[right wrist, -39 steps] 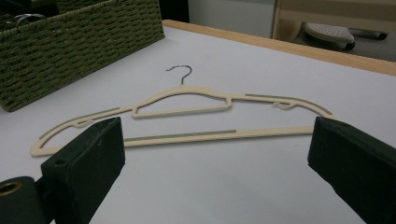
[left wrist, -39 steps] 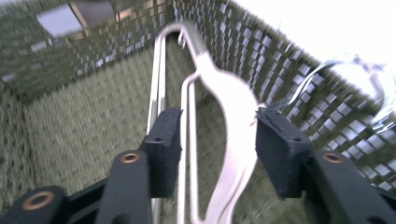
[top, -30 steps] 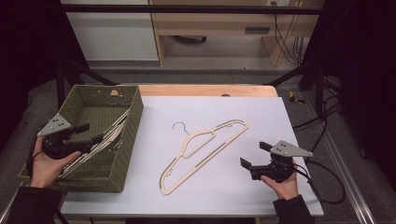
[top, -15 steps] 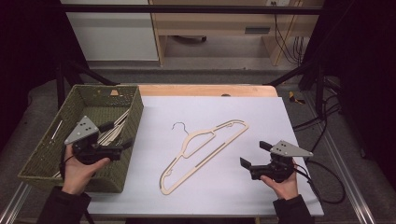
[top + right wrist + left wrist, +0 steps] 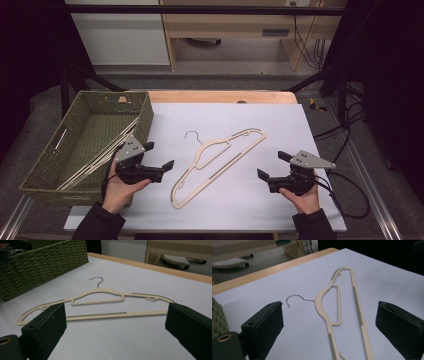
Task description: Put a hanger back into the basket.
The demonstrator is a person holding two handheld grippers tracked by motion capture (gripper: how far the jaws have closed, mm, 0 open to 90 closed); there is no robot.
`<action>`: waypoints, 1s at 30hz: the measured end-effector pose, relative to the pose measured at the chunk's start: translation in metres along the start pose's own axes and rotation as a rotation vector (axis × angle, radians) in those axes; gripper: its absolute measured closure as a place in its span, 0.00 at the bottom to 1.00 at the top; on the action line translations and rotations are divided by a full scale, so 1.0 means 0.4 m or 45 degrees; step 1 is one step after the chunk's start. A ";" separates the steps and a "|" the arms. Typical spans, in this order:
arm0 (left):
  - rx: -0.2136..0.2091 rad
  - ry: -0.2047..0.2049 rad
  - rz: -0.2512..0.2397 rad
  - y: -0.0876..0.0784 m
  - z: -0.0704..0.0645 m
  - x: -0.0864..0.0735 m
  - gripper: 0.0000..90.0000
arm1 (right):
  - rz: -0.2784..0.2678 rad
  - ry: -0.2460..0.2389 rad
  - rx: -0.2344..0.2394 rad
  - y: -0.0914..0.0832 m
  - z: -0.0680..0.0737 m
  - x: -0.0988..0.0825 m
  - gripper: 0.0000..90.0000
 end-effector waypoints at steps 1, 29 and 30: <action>-0.006 -0.007 0.010 0.013 -0.006 -0.004 0.09 | 0.001 -0.001 -0.002 0.000 0.000 0.000 0.05; -0.060 -0.026 0.376 0.220 -0.073 -0.136 0.40 | 0.010 -0.012 0.011 0.001 0.004 -0.005 0.05; -0.060 -0.019 0.386 0.221 -0.072 -0.137 0.46 | 0.009 -0.012 0.011 0.001 0.004 -0.004 0.05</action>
Point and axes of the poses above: each handheld gripper's, and its own axes: y roughly forward along the jaws, x roughly out of its top, z roughly to its left, the point moved 3 cm from there along y, roughly forward along the jaws, and after that the axes turned 9 degrees about y, right-handed, at the moved point
